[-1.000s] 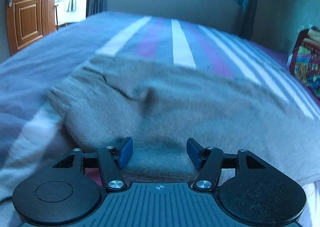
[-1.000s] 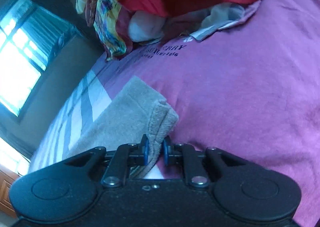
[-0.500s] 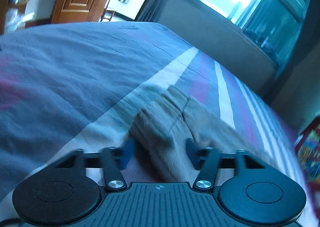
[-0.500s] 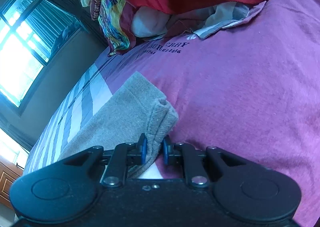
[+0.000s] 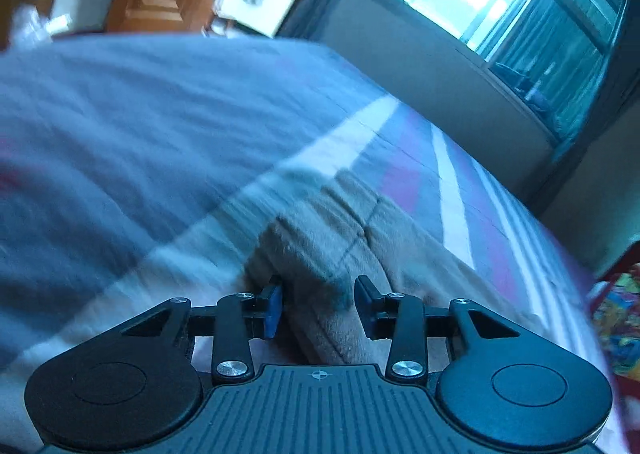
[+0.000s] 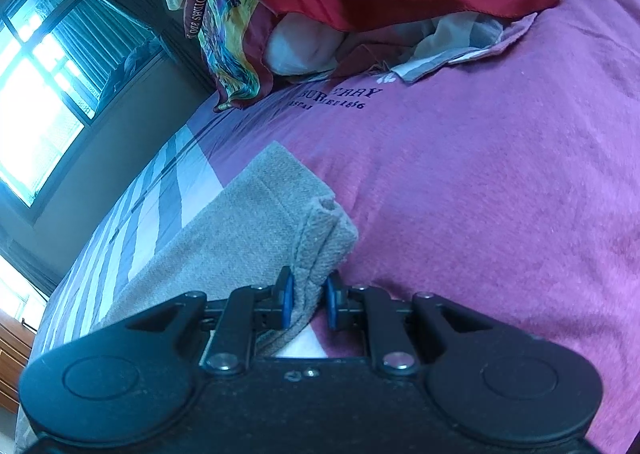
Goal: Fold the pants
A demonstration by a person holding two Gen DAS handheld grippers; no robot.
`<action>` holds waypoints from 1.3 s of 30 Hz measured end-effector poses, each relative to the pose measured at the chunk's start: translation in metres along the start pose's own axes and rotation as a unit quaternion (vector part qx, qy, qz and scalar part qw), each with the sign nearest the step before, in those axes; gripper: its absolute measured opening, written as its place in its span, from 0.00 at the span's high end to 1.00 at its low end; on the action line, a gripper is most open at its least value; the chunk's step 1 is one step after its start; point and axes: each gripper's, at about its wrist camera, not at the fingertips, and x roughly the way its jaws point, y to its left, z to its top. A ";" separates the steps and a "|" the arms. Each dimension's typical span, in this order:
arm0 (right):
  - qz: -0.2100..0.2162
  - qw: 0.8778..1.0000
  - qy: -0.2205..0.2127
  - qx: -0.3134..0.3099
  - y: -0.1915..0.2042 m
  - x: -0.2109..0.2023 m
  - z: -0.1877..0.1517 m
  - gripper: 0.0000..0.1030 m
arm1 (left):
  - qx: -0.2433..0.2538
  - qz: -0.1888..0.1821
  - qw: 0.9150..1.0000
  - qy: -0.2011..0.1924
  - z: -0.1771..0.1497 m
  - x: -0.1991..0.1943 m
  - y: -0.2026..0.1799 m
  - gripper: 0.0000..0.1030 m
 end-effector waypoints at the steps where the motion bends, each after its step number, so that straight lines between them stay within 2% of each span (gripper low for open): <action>1: 0.000 1.000 0.000 0.000 0.000 0.000 0.000 0.86 | 0.009 0.023 1.000 -0.012 -0.001 -0.005 -0.005 0.62; 2: 0.000 1.000 -0.001 0.001 0.000 0.000 0.000 0.86 | 0.014 0.024 0.999 -0.021 -0.003 -0.008 -0.007 0.62; 4: 0.000 1.000 -0.001 0.001 0.000 0.000 -0.001 0.86 | 0.013 -0.003 0.999 -0.032 -0.006 -0.015 -0.011 0.65; 5: 0.000 1.000 -0.002 0.000 0.000 0.000 -0.001 0.86 | 0.016 -0.009 0.999 -0.029 -0.006 -0.015 -0.013 0.69; 6: 0.000 1.000 -0.002 0.000 0.000 0.000 -0.001 0.86 | 0.015 -0.008 0.999 -0.029 -0.004 -0.016 -0.013 0.78; 9: 0.001 1.000 -0.003 0.000 0.000 0.000 -0.001 0.86 | -0.034 -0.034 0.999 -0.016 0.003 -0.010 0.005 0.79; 12: 0.002 1.000 -0.003 -0.001 0.000 0.000 -0.001 0.86 | -0.104 -0.086 0.991 -0.001 0.012 -0.001 0.029 0.79; 13: 0.002 1.000 -0.003 -0.001 -0.001 0.000 -0.001 0.86 | -0.109 -0.095 0.989 0.003 0.013 0.004 0.031 0.79; 17: 0.001 1.000 -0.003 -0.001 0.000 0.000 -0.001 0.85 | -0.059 -0.078 0.993 0.061 0.019 0.031 0.022 0.79; 21: 0.001 1.000 -0.004 -0.003 0.000 0.000 -0.001 0.85 | -0.084 -0.086 0.990 0.074 0.020 0.040 0.028 0.78; 26: 0.000 1.000 -0.004 -0.004 0.001 0.000 -0.001 0.85 | -0.057 -0.064 0.993 0.077 0.023 0.040 0.018 0.78; 28: 0.001 1.000 -0.004 -0.003 0.000 0.000 -0.001 0.85 | -0.053 -0.061 0.995 0.061 0.021 0.030 0.016 0.76; 30: 0.001 1.000 -0.005 -0.002 0.001 0.000 -0.002 0.85 | -0.071 -0.077 0.993 0.048 0.015 0.022 0.019 0.49; 31: 0.001 1.000 -0.005 -0.002 0.001 0.000 -0.002 0.85 | -0.084 -0.089 0.992 0.043 0.013 0.019 0.022 0.45; 36: 0.002 1.000 -0.005 -0.003 0.001 0.001 -0.002 0.85 | -0.116 -0.113 0.986 0.034 0.002 0.018 0.032 0.44; 38: 0.001 1.000 -0.005 -0.004 0.001 0.000 -0.002 0.85 | -0.139 -0.126 0.982 0.032 0.002 0.025 0.039 0.44; 39: 0.000 1.000 -0.005 -0.004 0.001 0.000 -0.002 0.84 | -0.153 -0.135 0.979 0.031 0.003 0.028 0.043 0.53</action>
